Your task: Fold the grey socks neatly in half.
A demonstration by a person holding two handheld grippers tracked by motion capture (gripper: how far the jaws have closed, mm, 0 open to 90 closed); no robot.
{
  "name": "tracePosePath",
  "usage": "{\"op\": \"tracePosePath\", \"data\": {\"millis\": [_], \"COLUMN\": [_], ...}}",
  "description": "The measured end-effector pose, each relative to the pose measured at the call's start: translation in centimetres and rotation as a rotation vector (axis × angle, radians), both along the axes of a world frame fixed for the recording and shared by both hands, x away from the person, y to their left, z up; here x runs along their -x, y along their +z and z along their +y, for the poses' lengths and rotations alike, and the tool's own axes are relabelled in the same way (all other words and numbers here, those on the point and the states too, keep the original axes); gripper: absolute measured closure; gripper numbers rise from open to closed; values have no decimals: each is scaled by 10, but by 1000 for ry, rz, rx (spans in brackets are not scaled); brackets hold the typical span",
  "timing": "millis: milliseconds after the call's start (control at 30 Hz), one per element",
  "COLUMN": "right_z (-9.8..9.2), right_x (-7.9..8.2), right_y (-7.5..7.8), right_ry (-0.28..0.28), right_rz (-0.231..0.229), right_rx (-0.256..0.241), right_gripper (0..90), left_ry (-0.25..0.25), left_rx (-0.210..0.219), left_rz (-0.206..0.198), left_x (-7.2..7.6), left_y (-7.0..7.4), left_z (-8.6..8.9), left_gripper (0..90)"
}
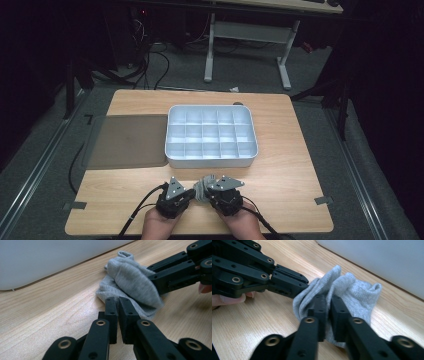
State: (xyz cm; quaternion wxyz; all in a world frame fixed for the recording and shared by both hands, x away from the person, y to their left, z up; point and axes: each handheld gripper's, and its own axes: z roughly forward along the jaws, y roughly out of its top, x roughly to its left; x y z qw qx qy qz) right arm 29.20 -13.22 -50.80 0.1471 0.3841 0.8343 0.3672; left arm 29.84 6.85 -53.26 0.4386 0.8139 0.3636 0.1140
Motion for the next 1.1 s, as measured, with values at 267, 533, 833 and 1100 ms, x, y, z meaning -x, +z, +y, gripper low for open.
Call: {"op": "tracePosePath", "data": {"millis": [267, 533, 833, 1100], "right_z": [10, 13, 15, 17], "right_x": [4, 5, 8, 6], "right_y": [11, 2, -3, -9], "right_ry": [45, 60, 74, 92], "right_rz": [-39, -19, -1, 22], "right_rx": [-3, 21, 30, 35], "right_gripper": [868, 867, 869, 871], "left_ry": [-6, -9, -13, -14], "left_rx": [-4, -8, -19, -28], "left_rz": [-1, -4, -4, 4], "left_x": [0, 1, 1, 1], "left_y": [0, 0, 0, 0], "left_z": [0, -1, -2, -3], "left_gripper": [854, 854, 855, 864]}}
